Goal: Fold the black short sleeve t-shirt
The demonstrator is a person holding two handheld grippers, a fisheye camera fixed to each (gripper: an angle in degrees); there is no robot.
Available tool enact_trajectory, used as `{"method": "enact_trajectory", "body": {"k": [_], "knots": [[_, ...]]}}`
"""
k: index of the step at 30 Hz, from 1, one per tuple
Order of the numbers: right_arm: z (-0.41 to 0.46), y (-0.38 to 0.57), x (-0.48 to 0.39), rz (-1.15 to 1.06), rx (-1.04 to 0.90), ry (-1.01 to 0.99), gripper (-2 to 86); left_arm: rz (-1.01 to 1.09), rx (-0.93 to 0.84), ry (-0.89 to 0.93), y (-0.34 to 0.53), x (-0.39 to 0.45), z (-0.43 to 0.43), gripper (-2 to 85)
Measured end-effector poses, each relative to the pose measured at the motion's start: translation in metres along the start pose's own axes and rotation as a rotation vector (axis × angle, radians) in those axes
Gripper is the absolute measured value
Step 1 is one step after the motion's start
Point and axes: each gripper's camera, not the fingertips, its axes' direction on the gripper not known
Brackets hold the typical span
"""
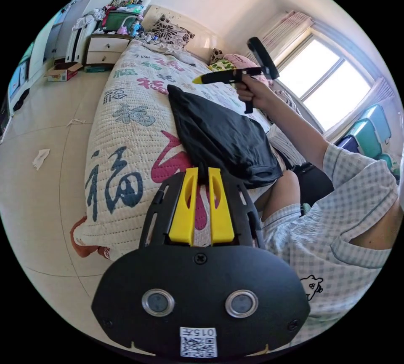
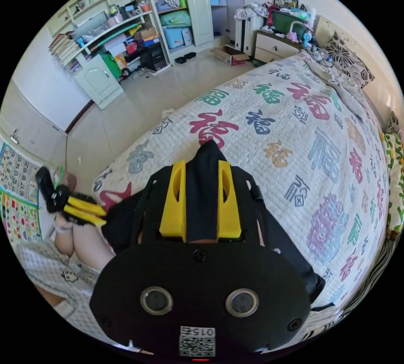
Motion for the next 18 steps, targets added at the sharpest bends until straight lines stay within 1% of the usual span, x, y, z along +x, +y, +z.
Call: {"method": "enact_trajectory", "body": {"k": [4,7,9,14,16,18], "knots": [[0.042,-0.053,0.000,0.082,-0.129,0.009,11.4,0.004,0.009,0.009,0.008,-0.004,-0.002,0.2],[0.067,-0.075,-0.006,0.089,-0.238,0.101,5.2,0.008,0.049,0.016,0.017,-0.006,-0.010,-0.2],[0.076,-0.081,-0.015,0.034,-0.285,0.172,1.3,0.008,0.073,0.037,0.024,-0.010,-0.014,-0.3],[0.052,-0.078,-0.019,-0.011,-0.205,0.171,-0.7,0.032,0.111,0.073,0.039,-0.011,-0.019,-0.4],[0.034,-0.073,-0.015,-0.008,-0.154,0.135,-0.8,0.061,0.136,0.128,0.045,-0.009,-0.021,-0.4],[0.004,-0.058,-0.004,0.009,-0.078,0.078,-0.9,0.130,0.204,0.238,0.051,0.002,-0.027,-0.5]]}}
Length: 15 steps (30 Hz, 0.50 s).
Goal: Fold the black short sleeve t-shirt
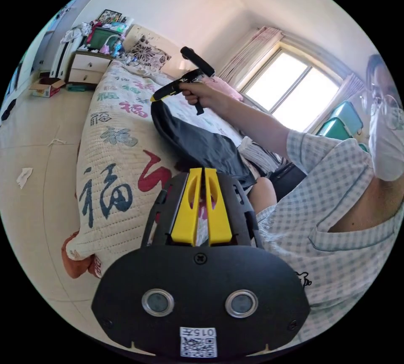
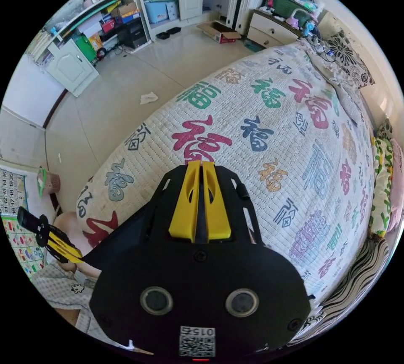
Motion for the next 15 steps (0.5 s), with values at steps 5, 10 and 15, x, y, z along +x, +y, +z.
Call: {"method": "enact_trajectory", "body": {"k": [5,10,15], "knots": [[-0.069,0.064,0.047,0.039,0.160,-0.076,-0.9,0.151,0.009,0.084,-0.011,0.055,0.026,-0.5],[-0.128,0.159,0.113,0.121,0.301,-0.116,-1.0,0.222,-0.031,0.271,-0.015,0.118,0.111,-0.6],[-0.147,0.265,0.184,0.273,0.367,0.021,-1.0,0.261,-0.140,0.333,0.003,0.182,0.262,-0.5]]}}
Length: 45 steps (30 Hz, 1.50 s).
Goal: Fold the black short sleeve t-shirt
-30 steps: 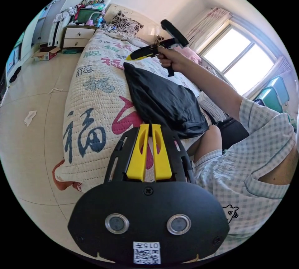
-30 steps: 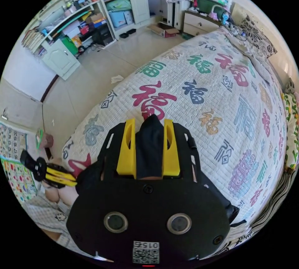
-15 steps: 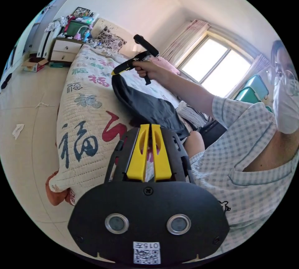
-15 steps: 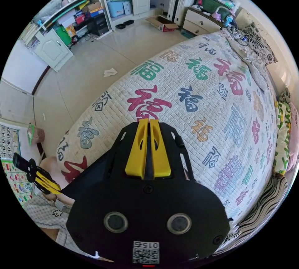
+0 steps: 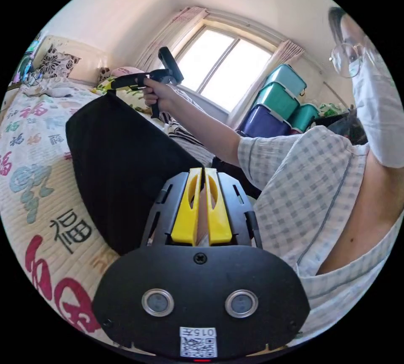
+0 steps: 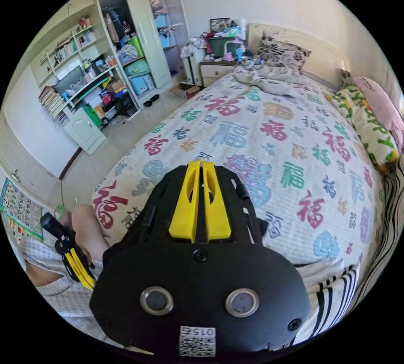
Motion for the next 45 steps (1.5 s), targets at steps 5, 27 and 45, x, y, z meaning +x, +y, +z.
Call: {"method": "enact_trajectory", "body": {"k": [5,27,45], "knots": [[0.020,0.050,0.058,0.062,-0.074,0.245,-0.9,-0.017,-0.202,-0.106,0.020,-0.018,0.151,-0.4],[-0.088,0.275,0.097,0.179,-0.123,-0.041,10.8,0.065,-0.256,-0.108,-0.010,-0.081,0.213,6.0],[-0.139,0.369,0.140,0.303,-0.200,-0.071,-0.4,-0.083,-0.431,-0.763,-0.065,-0.292,0.259,0.4]]}}
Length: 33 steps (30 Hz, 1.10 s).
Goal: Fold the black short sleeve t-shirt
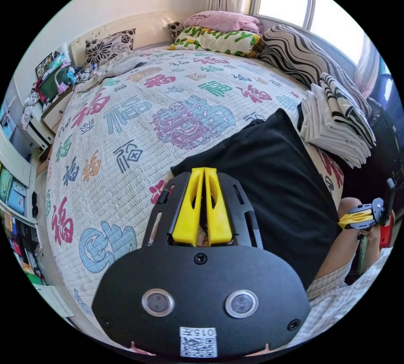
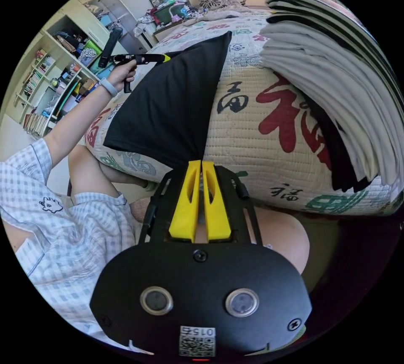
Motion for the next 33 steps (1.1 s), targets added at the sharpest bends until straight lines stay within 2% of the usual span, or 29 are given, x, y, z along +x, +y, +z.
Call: {"method": "enact_trajectory", "body": {"k": [4,7,9,11,13,15,17,19,23,25,28,33], "knots": [[-0.015,0.005,0.011,0.035,0.013,0.040,3.7,-0.012,0.059,0.038,0.010,-0.006,-0.024,2.5],[-0.034,0.013,0.024,0.061,0.068,0.058,6.0,-0.005,0.093,0.214,0.046,-0.006,-0.058,6.2],[-0.046,0.015,0.025,0.024,0.130,-0.015,5.7,-0.016,0.130,0.338,0.092,0.001,-0.081,7.0],[-0.046,0.012,0.022,-0.020,0.131,-0.058,5.5,-0.022,0.153,0.383,0.126,0.008,-0.092,7.0],[-0.036,0.005,0.022,-0.034,0.060,-0.075,5.0,-0.033,0.152,0.382,0.150,0.009,-0.094,6.9],[-0.018,0.000,0.025,-0.055,-0.072,-0.062,3.5,-0.011,0.054,0.318,0.167,0.004,-0.079,6.9],[-0.020,0.001,0.028,-0.065,-0.071,-0.064,3.1,-0.013,0.048,0.325,0.173,-0.008,-0.074,6.7],[-0.033,0.001,0.033,-0.095,-0.049,-0.089,4.0,-0.024,0.049,0.364,0.171,-0.027,-0.079,6.8],[-0.089,-0.015,0.064,-0.136,0.229,-0.192,7.0,-0.142,0.205,0.500,0.150,-0.101,-0.100,8.6],[-0.099,-0.034,0.084,-0.129,0.342,-0.191,8.2,-0.189,0.246,0.490,0.129,-0.134,-0.100,9.5],[-0.087,-0.080,0.117,-0.039,0.370,-0.218,10.3,-0.272,0.244,0.466,0.086,-0.180,-0.079,11.1],[-0.052,-0.130,0.131,0.044,0.349,-0.161,11.3,-0.357,0.130,0.545,0.026,-0.225,-0.010,13.5]]}}
